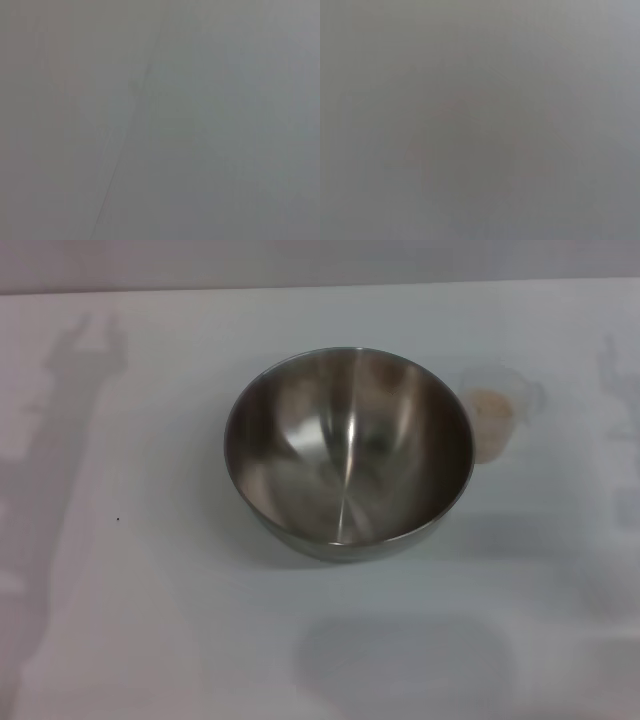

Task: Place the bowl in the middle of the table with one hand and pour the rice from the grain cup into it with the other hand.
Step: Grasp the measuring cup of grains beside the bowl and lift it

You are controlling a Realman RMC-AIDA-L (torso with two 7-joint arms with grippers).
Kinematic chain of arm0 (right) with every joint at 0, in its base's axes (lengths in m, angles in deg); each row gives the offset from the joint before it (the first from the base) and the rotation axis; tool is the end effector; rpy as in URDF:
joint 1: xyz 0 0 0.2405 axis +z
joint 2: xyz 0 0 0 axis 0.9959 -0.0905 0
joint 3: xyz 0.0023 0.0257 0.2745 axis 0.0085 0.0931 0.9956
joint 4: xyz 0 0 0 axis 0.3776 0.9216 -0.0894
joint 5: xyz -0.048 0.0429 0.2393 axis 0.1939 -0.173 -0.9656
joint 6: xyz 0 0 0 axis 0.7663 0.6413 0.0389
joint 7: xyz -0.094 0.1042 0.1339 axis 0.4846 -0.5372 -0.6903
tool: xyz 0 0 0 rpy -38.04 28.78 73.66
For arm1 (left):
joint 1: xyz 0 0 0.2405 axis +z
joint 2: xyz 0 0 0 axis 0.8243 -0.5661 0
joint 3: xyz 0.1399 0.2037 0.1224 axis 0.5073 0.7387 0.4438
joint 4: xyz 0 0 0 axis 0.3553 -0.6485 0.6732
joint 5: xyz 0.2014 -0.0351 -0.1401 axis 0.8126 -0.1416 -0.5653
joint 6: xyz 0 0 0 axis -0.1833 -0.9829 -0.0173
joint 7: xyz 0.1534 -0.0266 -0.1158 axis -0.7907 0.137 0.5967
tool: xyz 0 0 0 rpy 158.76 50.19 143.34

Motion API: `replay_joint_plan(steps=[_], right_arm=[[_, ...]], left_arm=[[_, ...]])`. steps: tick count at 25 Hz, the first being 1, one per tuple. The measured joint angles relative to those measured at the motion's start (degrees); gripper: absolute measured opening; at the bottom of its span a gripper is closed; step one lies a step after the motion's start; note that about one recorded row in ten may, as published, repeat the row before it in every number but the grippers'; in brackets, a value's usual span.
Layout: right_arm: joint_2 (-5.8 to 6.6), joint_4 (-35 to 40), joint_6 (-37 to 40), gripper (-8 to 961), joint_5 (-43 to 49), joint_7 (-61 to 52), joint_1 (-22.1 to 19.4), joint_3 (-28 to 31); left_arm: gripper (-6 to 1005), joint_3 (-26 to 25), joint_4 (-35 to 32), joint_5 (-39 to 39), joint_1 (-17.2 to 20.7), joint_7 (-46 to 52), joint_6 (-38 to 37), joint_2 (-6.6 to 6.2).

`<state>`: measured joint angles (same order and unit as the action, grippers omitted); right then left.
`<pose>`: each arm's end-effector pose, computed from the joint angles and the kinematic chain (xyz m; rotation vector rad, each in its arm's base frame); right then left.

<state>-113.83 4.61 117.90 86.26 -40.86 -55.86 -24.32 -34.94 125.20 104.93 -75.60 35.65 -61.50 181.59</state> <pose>0.3229 0.4115 0.0336 -1.2395 0.1893 0.7774 -0.2526 0.4549 0.0540 -1.3596 -0.4184 -1.2148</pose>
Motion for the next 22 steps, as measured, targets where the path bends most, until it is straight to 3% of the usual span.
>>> replay_joint_plan(steps=[4,9,14,22], right_arm=[[-0.15,-0.6,0.1,506,0.0,-0.3,-1.6,-0.3],[-0.25,-4.5,0.8,507,0.2,-0.1,-6.4,-0.3],[-0.38,-6.7,1.4,507,0.3,0.0,-9.9,-1.3],[-0.48,-10.7,2.0,506,0.1,0.1,-17.4,-8.4]], left_arm=[[352,0.0,-10.8,1.6,-1.3,3.6,-6.5,-0.09],[349,-0.4,-15.1,2.6,-0.4,2.5,-7.0,-0.08],[358,-0.6,-16.4,2.6,1.0,1.9,-7.3,0.00],[389,-0.4,-18.0,2.7,1.1,2.7,-6.9,-0.65]])
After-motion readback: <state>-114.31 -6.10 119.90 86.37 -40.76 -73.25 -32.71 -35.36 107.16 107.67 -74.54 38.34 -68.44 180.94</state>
